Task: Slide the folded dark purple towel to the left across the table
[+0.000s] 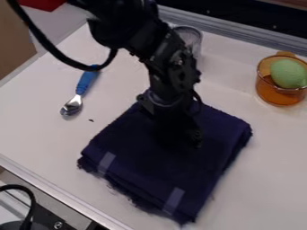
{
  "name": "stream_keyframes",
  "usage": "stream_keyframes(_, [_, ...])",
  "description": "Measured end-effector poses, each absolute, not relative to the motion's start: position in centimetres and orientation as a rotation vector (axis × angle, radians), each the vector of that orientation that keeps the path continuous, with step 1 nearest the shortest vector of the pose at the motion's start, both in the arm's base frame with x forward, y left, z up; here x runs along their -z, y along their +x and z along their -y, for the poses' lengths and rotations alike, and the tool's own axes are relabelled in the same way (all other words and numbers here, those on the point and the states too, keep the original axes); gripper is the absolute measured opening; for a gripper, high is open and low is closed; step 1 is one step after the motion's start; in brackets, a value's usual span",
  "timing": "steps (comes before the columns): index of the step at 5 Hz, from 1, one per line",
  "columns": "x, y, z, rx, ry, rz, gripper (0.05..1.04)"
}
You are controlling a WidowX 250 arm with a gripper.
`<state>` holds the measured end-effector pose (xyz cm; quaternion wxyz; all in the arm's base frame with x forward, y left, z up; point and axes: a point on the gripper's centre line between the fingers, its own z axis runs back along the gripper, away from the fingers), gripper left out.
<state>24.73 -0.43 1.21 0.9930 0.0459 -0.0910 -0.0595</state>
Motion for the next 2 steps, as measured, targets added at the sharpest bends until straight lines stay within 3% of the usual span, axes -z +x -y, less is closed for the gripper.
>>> stream_keyframes(2, [-1.5,22.0,-0.2,0.081,0.084,0.131,0.052])
